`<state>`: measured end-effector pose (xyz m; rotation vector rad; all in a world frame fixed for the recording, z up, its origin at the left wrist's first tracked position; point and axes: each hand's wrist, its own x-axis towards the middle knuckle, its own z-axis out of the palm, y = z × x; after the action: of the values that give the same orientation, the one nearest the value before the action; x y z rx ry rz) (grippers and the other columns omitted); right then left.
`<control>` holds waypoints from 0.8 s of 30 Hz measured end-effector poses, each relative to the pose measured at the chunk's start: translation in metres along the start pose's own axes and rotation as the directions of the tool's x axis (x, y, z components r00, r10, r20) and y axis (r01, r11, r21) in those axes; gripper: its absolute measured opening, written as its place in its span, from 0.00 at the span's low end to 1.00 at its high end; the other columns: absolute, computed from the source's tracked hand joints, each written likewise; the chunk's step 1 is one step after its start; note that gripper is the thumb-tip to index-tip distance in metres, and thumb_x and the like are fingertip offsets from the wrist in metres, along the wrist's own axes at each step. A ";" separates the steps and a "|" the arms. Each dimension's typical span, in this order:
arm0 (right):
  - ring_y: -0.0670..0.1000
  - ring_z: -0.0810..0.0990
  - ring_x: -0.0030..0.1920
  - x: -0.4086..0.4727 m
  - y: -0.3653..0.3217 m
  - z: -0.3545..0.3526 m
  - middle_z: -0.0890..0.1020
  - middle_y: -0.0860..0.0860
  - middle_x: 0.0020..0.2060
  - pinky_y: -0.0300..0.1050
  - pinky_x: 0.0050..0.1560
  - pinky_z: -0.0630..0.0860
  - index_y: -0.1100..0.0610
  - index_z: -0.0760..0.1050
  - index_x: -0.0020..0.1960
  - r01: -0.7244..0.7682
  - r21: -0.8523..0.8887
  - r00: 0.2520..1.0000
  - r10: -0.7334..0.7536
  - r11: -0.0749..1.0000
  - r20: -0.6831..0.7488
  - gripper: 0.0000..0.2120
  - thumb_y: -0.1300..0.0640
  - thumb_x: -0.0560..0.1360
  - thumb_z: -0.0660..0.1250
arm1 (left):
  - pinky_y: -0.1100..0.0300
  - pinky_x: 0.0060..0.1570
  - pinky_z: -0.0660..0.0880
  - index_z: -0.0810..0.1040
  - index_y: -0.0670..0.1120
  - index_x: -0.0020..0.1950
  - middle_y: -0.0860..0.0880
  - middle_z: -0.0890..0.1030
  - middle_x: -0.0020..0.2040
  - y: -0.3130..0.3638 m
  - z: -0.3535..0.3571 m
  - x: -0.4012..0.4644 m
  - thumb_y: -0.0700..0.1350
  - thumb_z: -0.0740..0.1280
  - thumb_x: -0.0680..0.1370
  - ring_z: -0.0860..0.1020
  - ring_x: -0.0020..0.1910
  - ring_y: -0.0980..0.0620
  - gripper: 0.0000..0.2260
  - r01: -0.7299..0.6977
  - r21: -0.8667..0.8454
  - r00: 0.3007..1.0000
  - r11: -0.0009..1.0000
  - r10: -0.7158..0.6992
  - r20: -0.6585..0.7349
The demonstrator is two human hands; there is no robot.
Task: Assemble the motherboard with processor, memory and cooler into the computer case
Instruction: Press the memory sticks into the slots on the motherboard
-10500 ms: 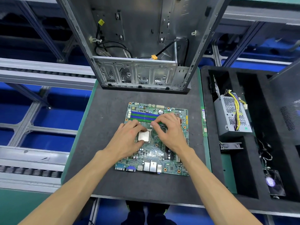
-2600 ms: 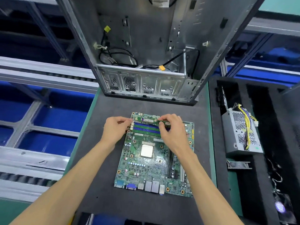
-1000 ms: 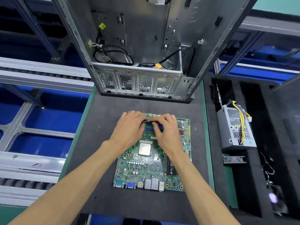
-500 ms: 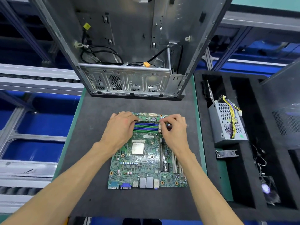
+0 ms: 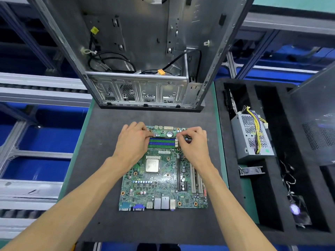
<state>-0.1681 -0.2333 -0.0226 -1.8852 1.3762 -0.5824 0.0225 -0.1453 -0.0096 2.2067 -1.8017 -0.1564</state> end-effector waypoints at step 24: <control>0.47 0.67 0.51 0.010 -0.052 0.057 0.77 0.43 0.44 0.46 0.53 0.57 0.44 0.81 0.47 0.227 -0.214 0.964 -0.187 0.950 0.190 0.04 0.46 0.78 0.70 | 0.63 0.32 0.74 0.85 0.43 0.45 0.49 0.86 0.40 -0.035 -0.012 -0.014 0.52 0.72 0.76 0.80 0.36 0.54 0.12 0.695 -0.695 0.600 0.184 -0.681 0.420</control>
<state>-0.0925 -0.2177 -0.0195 -2.2343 1.1867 -0.3620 0.0561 -0.1234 -0.0096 2.0010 -0.2866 -0.9900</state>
